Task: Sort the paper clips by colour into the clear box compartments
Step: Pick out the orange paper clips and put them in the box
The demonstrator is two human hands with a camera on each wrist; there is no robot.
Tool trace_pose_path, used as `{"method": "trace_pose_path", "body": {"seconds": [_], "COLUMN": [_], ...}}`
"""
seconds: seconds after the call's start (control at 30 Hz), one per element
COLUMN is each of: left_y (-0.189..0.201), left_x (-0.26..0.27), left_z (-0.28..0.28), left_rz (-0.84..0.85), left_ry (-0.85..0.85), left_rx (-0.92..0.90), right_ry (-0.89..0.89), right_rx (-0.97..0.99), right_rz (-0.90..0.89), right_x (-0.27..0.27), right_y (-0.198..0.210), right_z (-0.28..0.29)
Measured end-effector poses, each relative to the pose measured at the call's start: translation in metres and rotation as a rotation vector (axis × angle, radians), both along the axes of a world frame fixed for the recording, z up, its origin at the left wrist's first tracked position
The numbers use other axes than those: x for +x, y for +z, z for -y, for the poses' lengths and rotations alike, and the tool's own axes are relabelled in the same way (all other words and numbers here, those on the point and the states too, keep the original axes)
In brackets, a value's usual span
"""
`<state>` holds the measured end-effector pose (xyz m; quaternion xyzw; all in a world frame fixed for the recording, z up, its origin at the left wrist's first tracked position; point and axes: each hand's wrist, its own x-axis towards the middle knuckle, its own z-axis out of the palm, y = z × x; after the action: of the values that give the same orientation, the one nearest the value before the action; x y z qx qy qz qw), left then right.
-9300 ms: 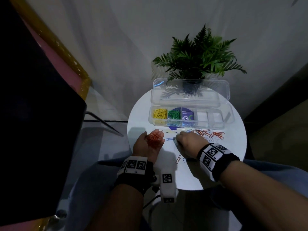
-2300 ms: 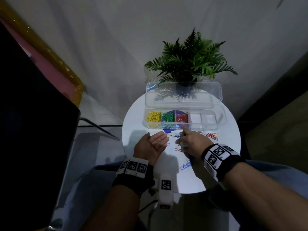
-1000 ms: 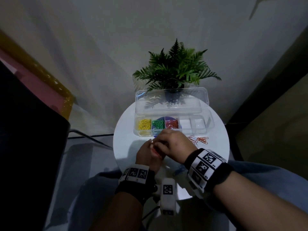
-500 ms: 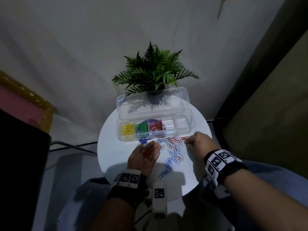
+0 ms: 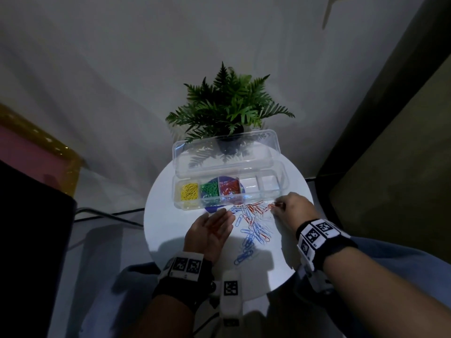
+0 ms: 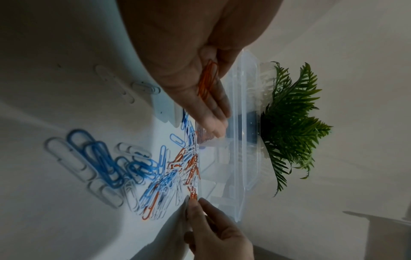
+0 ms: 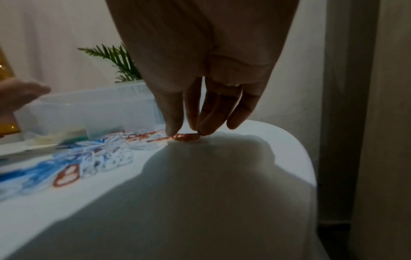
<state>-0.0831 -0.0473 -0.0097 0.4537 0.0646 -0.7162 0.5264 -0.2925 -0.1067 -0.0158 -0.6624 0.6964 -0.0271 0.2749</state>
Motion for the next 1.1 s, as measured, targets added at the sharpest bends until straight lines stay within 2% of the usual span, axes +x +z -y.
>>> {"method": "trace_pose_path", "body": {"seconds": [0.17,0.3,0.4,0.47,0.53,0.63,0.77,0.8,0.9,1.03,1.1], "left_y": [-0.001,0.001,0.005,0.001,0.000,0.002,-0.002,-0.001,-0.005,0.000,-0.005], "left_x": [0.001,-0.002,-0.003,-0.003,-0.004,-0.006,-0.009,-0.010,-0.007,-0.003,0.003], "left_z": [0.003,0.003,0.002,0.001,0.000,0.000,-0.004,-0.004,-0.005,-0.008,-0.006], "left_rz": [0.006,0.001,-0.075,-0.048,0.018,0.068,0.050,0.009,0.054,0.175,0.149], "left_ry": [0.001,-0.008,-0.019,-0.012,-0.016,-0.060,-0.053,-0.024,-0.002,-0.008,-0.008], "left_rx": [0.026,0.046,0.010,0.036,0.076,0.108,0.115,0.110,0.116,0.098,0.089], "right_ry": [0.005,0.094,0.141,0.149,0.133,0.076,0.308,0.370,0.468,0.435,0.379], "right_rx": [0.001,0.004,0.034,0.060,0.062,0.014,-0.043,-0.052,-0.055,-0.088,-0.114], "right_rz": [-0.008,-0.052,-0.066,-0.054,-0.007,0.187,0.345,0.354,0.321,0.324,0.331], "right_x": [0.003,0.005,0.006,0.006,0.008,0.020,0.057,0.067,0.091,0.098,0.092], "right_y": [-0.009,-0.014,-0.013,-0.010,-0.002,0.016,0.043,0.047,0.052,0.051,0.048], "right_z": [0.003,0.004,0.003,0.002,-0.002,-0.010,-0.030,-0.035,-0.042,-0.043,-0.042]}}
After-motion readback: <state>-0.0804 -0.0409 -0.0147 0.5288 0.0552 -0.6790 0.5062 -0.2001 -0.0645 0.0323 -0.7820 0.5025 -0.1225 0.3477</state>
